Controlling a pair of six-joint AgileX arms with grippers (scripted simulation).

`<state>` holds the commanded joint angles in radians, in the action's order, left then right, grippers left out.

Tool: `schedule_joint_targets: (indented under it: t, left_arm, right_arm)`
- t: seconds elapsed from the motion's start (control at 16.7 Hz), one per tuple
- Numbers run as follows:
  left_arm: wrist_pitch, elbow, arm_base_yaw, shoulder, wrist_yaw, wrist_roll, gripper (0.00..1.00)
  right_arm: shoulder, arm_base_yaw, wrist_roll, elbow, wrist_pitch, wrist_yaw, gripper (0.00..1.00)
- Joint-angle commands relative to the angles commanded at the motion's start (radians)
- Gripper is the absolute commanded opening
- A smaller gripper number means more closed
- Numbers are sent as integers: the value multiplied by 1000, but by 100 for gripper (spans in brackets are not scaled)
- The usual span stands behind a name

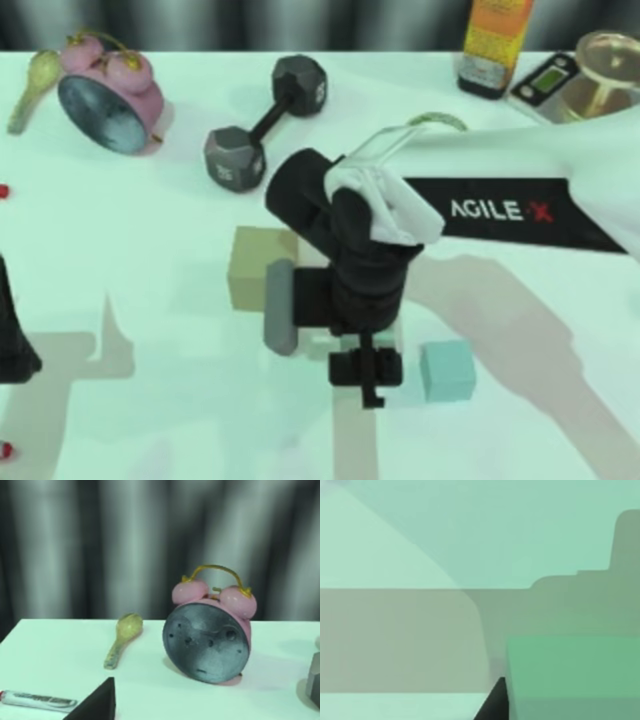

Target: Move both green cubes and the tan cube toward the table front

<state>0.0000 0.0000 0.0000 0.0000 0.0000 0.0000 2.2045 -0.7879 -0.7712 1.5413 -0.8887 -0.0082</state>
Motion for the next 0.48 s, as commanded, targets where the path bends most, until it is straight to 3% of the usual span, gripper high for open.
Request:
schedule_joint_targets:
  t: [0.36, 0.48]
  left_arm:
    - [0, 0, 0, 0, 0, 0, 100]
    - [0, 0, 0, 0, 0, 0, 100]
  right_arm:
    - [0, 0, 0, 0, 0, 0, 98]
    - [0, 0, 0, 0, 0, 0, 100]
